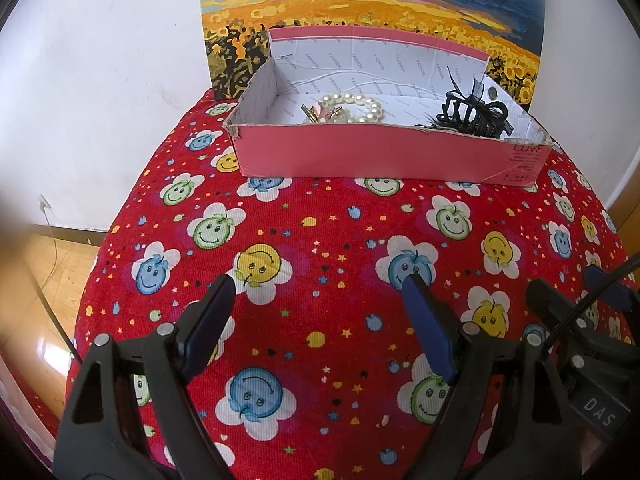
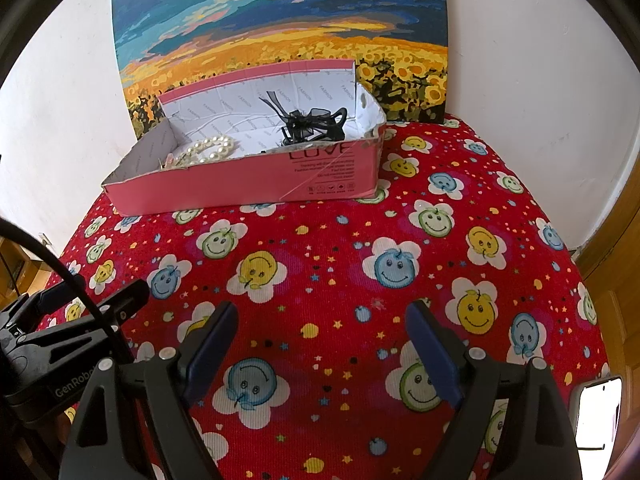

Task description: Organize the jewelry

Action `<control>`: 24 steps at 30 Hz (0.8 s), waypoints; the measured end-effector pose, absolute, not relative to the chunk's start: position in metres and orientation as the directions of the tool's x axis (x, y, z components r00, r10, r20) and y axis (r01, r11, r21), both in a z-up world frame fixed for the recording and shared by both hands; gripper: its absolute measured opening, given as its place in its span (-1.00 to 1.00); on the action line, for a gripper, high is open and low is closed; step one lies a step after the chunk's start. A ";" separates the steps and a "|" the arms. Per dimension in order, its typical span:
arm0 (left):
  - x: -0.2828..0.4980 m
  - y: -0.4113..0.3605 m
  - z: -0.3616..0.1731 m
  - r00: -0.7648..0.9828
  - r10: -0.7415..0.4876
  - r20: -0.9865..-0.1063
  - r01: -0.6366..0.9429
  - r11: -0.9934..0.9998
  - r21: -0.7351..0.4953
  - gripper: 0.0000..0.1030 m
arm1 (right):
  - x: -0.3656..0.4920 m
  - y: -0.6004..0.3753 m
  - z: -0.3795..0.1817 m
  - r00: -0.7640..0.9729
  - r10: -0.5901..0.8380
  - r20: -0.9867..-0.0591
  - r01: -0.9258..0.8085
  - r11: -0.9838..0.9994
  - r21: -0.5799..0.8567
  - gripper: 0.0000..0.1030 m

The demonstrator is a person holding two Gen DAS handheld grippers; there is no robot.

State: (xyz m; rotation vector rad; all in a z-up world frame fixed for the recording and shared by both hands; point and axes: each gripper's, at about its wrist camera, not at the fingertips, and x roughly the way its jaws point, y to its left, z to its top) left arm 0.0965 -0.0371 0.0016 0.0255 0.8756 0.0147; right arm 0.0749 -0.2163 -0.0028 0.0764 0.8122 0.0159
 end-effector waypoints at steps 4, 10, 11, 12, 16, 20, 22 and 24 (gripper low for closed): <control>0.097 -0.037 0.002 0.641 0.023 -0.767 -0.002 1.000 0.028 0.53 | 0.075 -0.216 -0.003 0.688 0.044 -0.724 0.014 0.997 0.074 0.69; 0.096 -0.037 0.002 0.641 0.021 -0.767 -0.002 1.000 0.026 0.53 | 0.075 -0.216 -0.003 0.688 0.044 -0.725 0.015 0.997 0.074 0.69; 0.096 -0.037 0.002 0.641 0.021 -0.767 -0.002 1.000 0.026 0.53 | 0.075 -0.216 -0.003 0.688 0.045 -0.725 0.014 0.997 0.075 0.69; 0.096 -0.037 0.003 0.642 0.021 -0.767 -0.002 1.000 0.026 0.53 | 0.075 -0.216 -0.003 0.688 0.044 -0.725 0.015 0.997 0.074 0.69; 0.096 -0.036 0.003 0.641 0.021 -0.767 -0.002 1.000 0.025 0.53 | 0.075 -0.216 -0.003 0.689 0.044 -0.724 0.014 0.997 0.074 0.69; 0.097 -0.036 0.003 0.640 0.018 -0.768 -0.001 1.000 0.023 0.53 | 0.075 -0.216 -0.003 0.688 0.045 -0.725 0.014 0.997 0.075 0.69; 0.097 -0.036 0.003 0.640 0.017 -0.768 0.000 1.000 0.022 0.53 | 0.075 -0.216 -0.003 0.688 0.044 -0.725 0.015 0.997 0.075 0.69; 0.097 -0.037 0.003 0.640 0.018 -0.768 -0.001 1.000 0.023 0.53 | 0.075 -0.216 -0.003 0.688 0.044 -0.725 0.014 0.997 0.074 0.69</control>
